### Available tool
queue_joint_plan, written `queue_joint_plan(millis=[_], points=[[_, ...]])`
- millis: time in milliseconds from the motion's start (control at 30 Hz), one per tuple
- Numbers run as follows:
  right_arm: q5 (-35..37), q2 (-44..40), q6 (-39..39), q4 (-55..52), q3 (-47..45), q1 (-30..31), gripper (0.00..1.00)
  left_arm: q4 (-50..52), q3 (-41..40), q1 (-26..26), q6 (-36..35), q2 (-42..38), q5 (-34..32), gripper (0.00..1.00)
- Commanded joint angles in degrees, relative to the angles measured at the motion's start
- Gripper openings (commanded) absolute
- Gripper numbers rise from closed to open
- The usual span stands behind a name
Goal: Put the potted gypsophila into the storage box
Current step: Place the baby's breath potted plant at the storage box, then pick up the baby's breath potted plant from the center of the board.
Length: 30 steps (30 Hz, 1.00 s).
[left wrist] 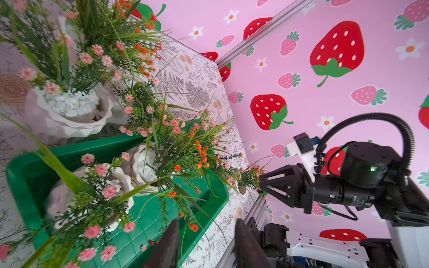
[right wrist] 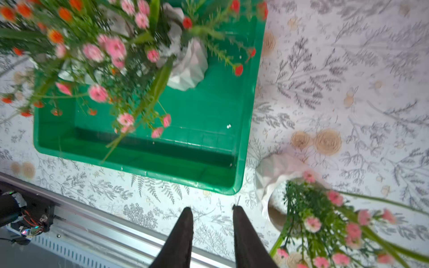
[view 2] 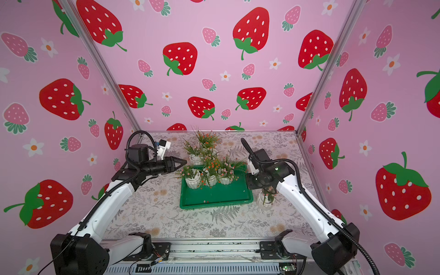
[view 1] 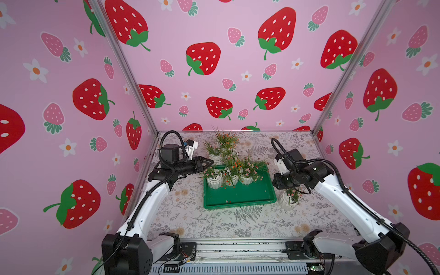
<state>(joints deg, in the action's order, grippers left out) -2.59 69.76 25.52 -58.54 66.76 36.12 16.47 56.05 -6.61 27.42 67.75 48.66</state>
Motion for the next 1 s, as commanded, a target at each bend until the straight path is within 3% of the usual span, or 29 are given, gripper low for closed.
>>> queue_joint_plan(millis=[0, 200, 500, 967], points=[[1.13, -0.5, 3.81, -5.87, -3.39, 1.8, 0.31, 1.44, 0.29, -2.15, -0.98, -0.08, 0.99, 0.43], [7.41, -0.07, 6.05, -7.69, -5.88, 3.82, 0.32, 9.89, 4.59, -11.26, -7.35, 3.74, 2.18, 0.43], [13.99, 2.48, 8.76, -6.42, -9.08, 4.86, 0.32, 8.71, 4.16, -17.3, -8.01, 6.92, 7.04, 0.43], [17.81, 8.09, 7.19, 0.78, -11.69, 3.85, 0.26, 8.67, 4.24, -17.56, -8.79, 7.31, 5.65, 0.43]])
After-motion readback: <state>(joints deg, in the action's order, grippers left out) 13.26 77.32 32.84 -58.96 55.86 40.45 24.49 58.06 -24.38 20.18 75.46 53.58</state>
